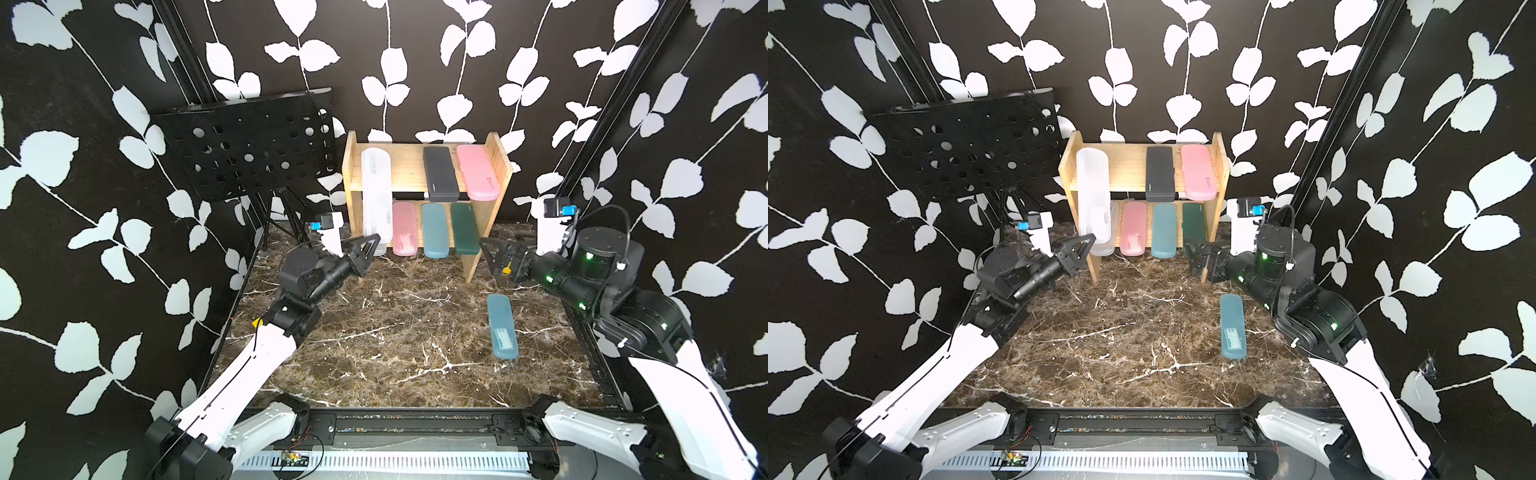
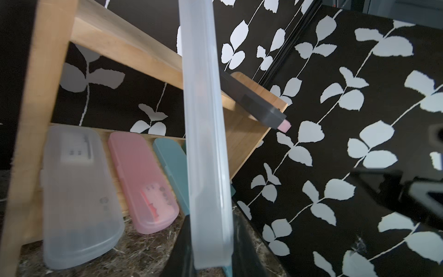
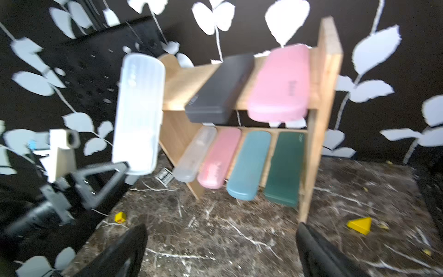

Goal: Remove the pencil cases from the shelf
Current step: Pick up the pencil case from the shelf.

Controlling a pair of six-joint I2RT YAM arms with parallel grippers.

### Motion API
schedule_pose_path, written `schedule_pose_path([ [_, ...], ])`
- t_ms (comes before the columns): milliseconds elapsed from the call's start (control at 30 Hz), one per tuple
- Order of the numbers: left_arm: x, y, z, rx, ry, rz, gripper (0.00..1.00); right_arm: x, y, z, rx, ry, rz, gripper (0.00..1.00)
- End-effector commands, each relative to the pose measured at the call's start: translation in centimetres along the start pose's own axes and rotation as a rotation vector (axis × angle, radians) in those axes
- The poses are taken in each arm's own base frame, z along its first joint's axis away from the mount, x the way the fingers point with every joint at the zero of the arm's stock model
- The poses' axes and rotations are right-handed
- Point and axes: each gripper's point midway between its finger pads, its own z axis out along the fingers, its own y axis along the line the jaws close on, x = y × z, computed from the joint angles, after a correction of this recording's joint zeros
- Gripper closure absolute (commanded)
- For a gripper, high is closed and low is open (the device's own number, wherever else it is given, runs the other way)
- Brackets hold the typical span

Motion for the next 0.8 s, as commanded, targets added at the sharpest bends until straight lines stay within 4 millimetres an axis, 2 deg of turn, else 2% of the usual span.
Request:
schedule_pose_path([
  [0, -1.9, -1.5, -1.9, 0.04, -0.108, 0.186, 1.0, -3.0, 5.6, 3.7, -0.141, -0.097, 0.022, 0.0],
  [167, -1.9, -2.1, -3.8, 0.042, -0.137, 0.239, 1.0, -3.7, 12.8, 8.4, -0.333, -0.078, 0.059, 0.0],
  [300, -1.8, -2.3, -4.7, 0.034, -0.131, 0.261, 1.0, -3.5, 16.5, 11.5, -0.393, -0.051, 0.079, 0.0],
  [333, -1.8, -2.3, -4.9, 0.032, -0.131, 0.264, 1.0, -2.9, 17.3, 12.8, -0.398, -0.031, 0.078, 0.0],
  [533, -1.6, -2.5, -5.6, 0.032, -0.126, 0.267, 1.0, -2.4, 19.5, 14.9, -0.425, -0.018, 0.072, 0.0],
  [767, -1.5, -2.6, -6.2, 0.032, -0.132, 0.263, 1.0, -1.8, 19.5, 15.9, -0.408, -0.008, 0.072, 0.02],
])
